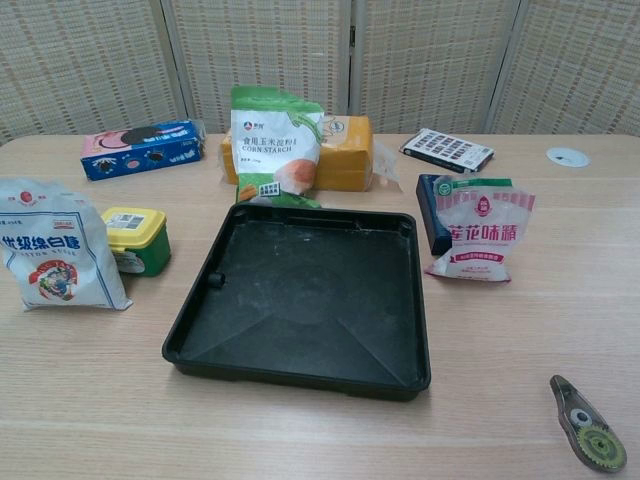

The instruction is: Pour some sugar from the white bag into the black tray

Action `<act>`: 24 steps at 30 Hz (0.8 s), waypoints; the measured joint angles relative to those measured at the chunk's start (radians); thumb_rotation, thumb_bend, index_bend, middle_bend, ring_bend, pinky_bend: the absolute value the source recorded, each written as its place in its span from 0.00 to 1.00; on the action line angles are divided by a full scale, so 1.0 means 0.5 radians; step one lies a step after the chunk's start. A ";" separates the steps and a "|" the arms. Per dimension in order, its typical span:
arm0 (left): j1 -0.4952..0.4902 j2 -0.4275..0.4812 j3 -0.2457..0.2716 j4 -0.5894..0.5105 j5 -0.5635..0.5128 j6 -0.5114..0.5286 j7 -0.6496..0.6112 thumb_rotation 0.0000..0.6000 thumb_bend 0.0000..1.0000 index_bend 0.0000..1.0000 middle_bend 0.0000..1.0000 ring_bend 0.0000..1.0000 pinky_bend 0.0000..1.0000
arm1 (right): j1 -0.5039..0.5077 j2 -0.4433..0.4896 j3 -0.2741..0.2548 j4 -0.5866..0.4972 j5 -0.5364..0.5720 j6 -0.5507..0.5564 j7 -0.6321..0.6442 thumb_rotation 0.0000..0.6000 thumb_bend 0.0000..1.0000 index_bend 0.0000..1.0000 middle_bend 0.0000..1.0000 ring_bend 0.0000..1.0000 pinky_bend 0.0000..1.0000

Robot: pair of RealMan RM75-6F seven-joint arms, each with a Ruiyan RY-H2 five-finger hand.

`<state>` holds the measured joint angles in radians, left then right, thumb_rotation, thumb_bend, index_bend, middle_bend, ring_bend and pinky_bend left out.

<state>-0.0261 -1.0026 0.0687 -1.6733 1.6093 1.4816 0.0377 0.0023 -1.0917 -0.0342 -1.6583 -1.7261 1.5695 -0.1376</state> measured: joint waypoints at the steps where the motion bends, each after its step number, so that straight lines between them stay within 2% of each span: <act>1: -0.002 0.000 0.005 -0.001 0.007 -0.006 0.002 1.00 0.19 0.00 0.00 0.06 0.12 | 0.001 -0.001 0.000 0.000 0.001 -0.002 -0.001 1.00 0.30 0.00 0.00 0.00 0.00; 4: -0.009 0.002 0.019 -0.011 0.024 -0.027 0.005 1.00 0.19 0.00 0.00 0.12 0.14 | 0.000 -0.002 -0.005 -0.001 -0.007 -0.001 -0.010 1.00 0.30 0.00 0.00 0.00 0.00; 9: -0.013 0.002 0.035 -0.026 0.067 -0.026 0.008 1.00 0.19 0.00 0.00 0.12 0.13 | -0.016 -0.001 -0.021 0.000 -0.035 0.027 -0.013 1.00 0.30 0.00 0.00 0.00 0.00; 13: -0.019 0.000 0.050 -0.028 0.092 -0.035 -0.008 1.00 0.19 0.00 0.00 0.07 0.14 | -0.023 0.003 -0.029 0.003 -0.057 0.047 -0.003 1.00 0.30 0.00 0.00 0.00 0.00; 15: -0.023 0.002 0.056 -0.025 0.105 -0.037 -0.041 1.00 0.19 0.00 0.00 0.06 0.18 | -0.020 0.004 -0.030 0.002 -0.056 0.039 0.003 1.00 0.30 0.00 0.00 0.00 0.00; 16: -0.027 0.003 0.060 -0.022 0.121 -0.036 -0.076 1.00 0.19 0.00 0.00 0.11 0.23 | -0.018 0.004 -0.031 0.002 -0.056 0.033 0.005 1.00 0.30 0.00 0.00 0.00 0.00; 17: -0.031 0.004 0.062 -0.018 0.137 -0.032 -0.109 1.00 0.19 0.00 0.00 0.21 0.32 | -0.016 0.006 -0.032 0.002 -0.056 0.027 0.003 1.00 0.30 0.00 0.00 0.00 0.00; 21: -0.052 0.004 0.071 0.018 0.212 0.005 -0.357 1.00 0.19 0.00 0.02 0.78 0.79 | -0.015 0.014 -0.034 -0.008 -0.061 0.030 0.005 1.00 0.30 0.00 0.00 0.00 0.00; 23: -0.071 0.009 0.073 0.041 0.227 0.013 -0.557 1.00 0.19 0.00 0.06 0.94 0.93 | -0.016 0.013 -0.034 -0.005 -0.071 0.041 0.007 1.00 0.30 0.00 0.00 0.00 0.00; 24: -0.081 0.015 0.074 0.051 0.226 0.009 -0.653 1.00 0.19 0.00 0.08 0.98 0.97 | -0.017 0.010 -0.033 0.001 -0.078 0.048 0.007 1.00 0.30 0.00 0.00 0.00 0.00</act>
<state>-0.0668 -0.9952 0.1058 -1.6480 1.7224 1.4860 -0.2888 -0.0060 -1.0869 -0.0509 -1.6579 -1.7651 1.5933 -0.1340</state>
